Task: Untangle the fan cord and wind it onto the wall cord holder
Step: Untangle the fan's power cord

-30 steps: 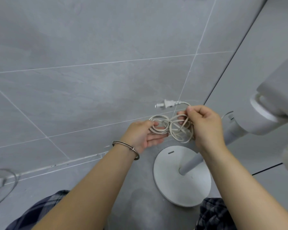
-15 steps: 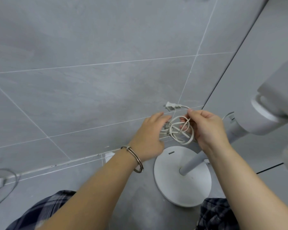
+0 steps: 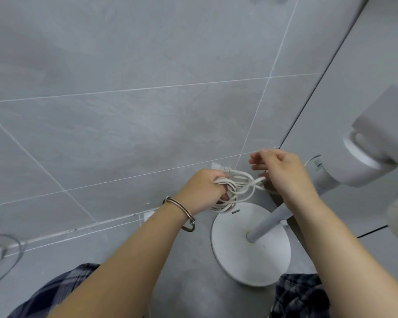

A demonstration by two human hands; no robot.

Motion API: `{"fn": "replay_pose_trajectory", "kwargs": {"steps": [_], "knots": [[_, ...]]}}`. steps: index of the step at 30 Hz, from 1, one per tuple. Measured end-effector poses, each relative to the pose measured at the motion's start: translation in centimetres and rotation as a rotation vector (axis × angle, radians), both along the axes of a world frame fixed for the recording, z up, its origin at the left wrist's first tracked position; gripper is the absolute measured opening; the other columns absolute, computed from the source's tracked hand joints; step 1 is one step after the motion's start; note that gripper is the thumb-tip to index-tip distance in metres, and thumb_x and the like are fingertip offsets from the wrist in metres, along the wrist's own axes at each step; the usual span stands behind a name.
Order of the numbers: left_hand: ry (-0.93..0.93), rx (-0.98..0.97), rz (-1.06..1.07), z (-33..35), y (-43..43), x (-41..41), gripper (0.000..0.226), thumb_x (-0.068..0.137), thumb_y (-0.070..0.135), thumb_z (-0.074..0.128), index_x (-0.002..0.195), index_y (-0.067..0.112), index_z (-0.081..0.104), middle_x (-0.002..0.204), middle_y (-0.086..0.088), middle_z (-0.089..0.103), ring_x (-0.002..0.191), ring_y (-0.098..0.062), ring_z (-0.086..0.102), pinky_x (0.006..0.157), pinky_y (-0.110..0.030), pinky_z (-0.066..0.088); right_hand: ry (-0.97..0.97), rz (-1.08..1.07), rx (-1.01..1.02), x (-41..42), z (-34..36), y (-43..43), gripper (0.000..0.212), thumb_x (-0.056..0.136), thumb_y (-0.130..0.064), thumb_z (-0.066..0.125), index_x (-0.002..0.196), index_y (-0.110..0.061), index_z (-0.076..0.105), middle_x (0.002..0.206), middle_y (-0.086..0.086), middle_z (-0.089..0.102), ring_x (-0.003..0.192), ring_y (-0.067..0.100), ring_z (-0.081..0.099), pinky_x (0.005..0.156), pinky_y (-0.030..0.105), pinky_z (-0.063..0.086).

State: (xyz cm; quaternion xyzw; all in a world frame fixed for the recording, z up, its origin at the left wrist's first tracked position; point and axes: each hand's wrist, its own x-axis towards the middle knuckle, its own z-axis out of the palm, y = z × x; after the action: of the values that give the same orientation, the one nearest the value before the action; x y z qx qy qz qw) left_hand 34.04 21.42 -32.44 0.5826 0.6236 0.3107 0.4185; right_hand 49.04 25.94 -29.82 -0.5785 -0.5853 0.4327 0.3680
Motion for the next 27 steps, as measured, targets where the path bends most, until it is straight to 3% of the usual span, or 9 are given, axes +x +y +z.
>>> {"fn": "replay_pose_trajectory", "kwargs": {"steps": [2, 4, 7, 9, 12, 18, 22, 24, 27], "knots": [[-0.062, -0.1, 0.025, 0.1, 0.1, -0.6, 0.033, 0.082, -0.005, 0.048, 0.063, 0.02, 0.059, 0.058, 0.0, 0.056, 0.054, -0.011, 0.051, 0.054, -0.018, 0.042, -0.042, 0.03, 0.053, 0.3, 0.3, 0.1, 0.027, 0.096, -0.018, 0.042, 0.085, -0.017, 0.067, 0.093, 0.002, 0.069, 0.089, 0.016, 0.064, 0.082, 0.031, 0.049], [-0.177, -0.232, 0.001, 0.3, 0.0, -1.1, 0.03, 0.083, -0.008, 0.044, 0.068, 0.013, 0.059, 0.053, -0.002, 0.058, 0.047, -0.012, 0.058, 0.046, -0.016, 0.044, -0.014, 0.09, 0.052, 0.6, 0.6, 0.1, 0.028, 0.096, -0.017, 0.041, 0.085, -0.022, 0.067, 0.094, -0.003, 0.07, 0.095, 0.014, 0.064, 0.092, 0.033, 0.047], [-0.27, -0.368, -0.058, 1.0, -0.2, -1.7, 0.024, 0.085, -0.006, 0.037, 0.083, 0.005, 0.059, 0.044, -0.002, 0.06, 0.041, -0.015, 0.06, 0.042, -0.018, 0.045, -0.039, 0.291, 0.058, 1.2, 1.5, -0.3, 0.027, 0.096, -0.014, 0.042, 0.102, -0.017, 0.068, 0.105, -0.003, 0.07, 0.103, 0.005, 0.063, 0.094, 0.02, 0.044], [-0.294, -0.406, -0.085, 1.4, -0.2, -2.0, 0.027, 0.086, -0.003, 0.036, 0.096, 0.001, 0.061, 0.042, -0.001, 0.058, 0.038, -0.013, 0.057, 0.041, -0.016, 0.044, -0.038, 0.477, -0.004, 1.6, 2.2, -0.5, 0.028, 0.094, -0.005, 0.045, 0.112, -0.017, 0.063, 0.11, -0.005, 0.069, 0.099, -0.005, 0.062, 0.087, 0.008, 0.044], [-0.285, -0.439, -0.108, 1.9, -0.4, -2.2, 0.031, 0.087, -0.001, 0.035, 0.092, 0.007, 0.065, 0.04, 0.001, 0.057, 0.037, -0.01, 0.056, 0.041, -0.015, 0.043, -0.054, 0.648, -0.113, 2.0, 2.1, -0.5, 0.035, 0.089, 0.003, 0.054, 0.113, -0.02, 0.063, 0.111, -0.002, 0.071, 0.102, 0.003, 0.065, 0.091, 0.015, 0.049], [-0.265, -0.476, -0.104, 2.1, -0.5, -2.2, 0.032, 0.088, 0.0, 0.035, 0.092, 0.008, 0.066, 0.04, 0.001, 0.057, 0.037, -0.009, 0.056, 0.04, -0.014, 0.042, -0.225, 0.581, -0.053, 1.8, 1.2, -0.1, 0.024, 0.079, -0.003, 0.071, 0.095, -0.021, 0.071, 0.097, 0.005, 0.073, 0.096, 0.02, 0.068, 0.097, 0.038, 0.05], [-0.269, -0.466, -0.055, 1.9, -0.4, -2.2, 0.028, 0.09, 0.003, 0.039, 0.106, -0.001, 0.061, 0.042, -0.001, 0.059, 0.038, -0.012, 0.057, 0.039, -0.014, 0.041, -0.229, 0.553, -0.045, 1.7, 1.4, -0.3, 0.015, 0.09, -0.021, 0.059, 0.095, -0.021, 0.073, 0.094, -0.001, 0.075, 0.096, 0.014, 0.068, 0.097, 0.035, 0.049], [-0.273, -0.459, -0.042, 1.9, -0.4, -2.1, 0.022, 0.091, 0.003, 0.039, 0.096, 0.001, 0.061, 0.042, -0.001, 0.059, 0.038, -0.012, 0.058, 0.039, -0.014, 0.042, -0.249, 0.541, -0.031, 1.6, 1.4, -0.4, 0.02, 0.09, -0.03, 0.057, 0.092, -0.021, 0.074, 0.091, -0.002, 0.074, 0.094, 0.015, 0.067, 0.091, 0.032, 0.048], [-0.268, -0.422, 0.012, 1.9, -0.4, -1.8, 0.023, 0.091, 0.007, 0.042, 0.075, 0.011, 0.058, 0.044, 0.0, 0.06, 0.04, -0.012, 0.059, 0.042, -0.016, 0.044, -0.302, 0.53, -0.015, 1.2, 1.1, -0.4, 0.016, 0.084, -0.034, 0.065, 0.085, -0.02, 0.072, 0.078, 0.009, 0.067, 0.071, 0.022, 0.056, 0.071, 0.033, 0.045]]}}
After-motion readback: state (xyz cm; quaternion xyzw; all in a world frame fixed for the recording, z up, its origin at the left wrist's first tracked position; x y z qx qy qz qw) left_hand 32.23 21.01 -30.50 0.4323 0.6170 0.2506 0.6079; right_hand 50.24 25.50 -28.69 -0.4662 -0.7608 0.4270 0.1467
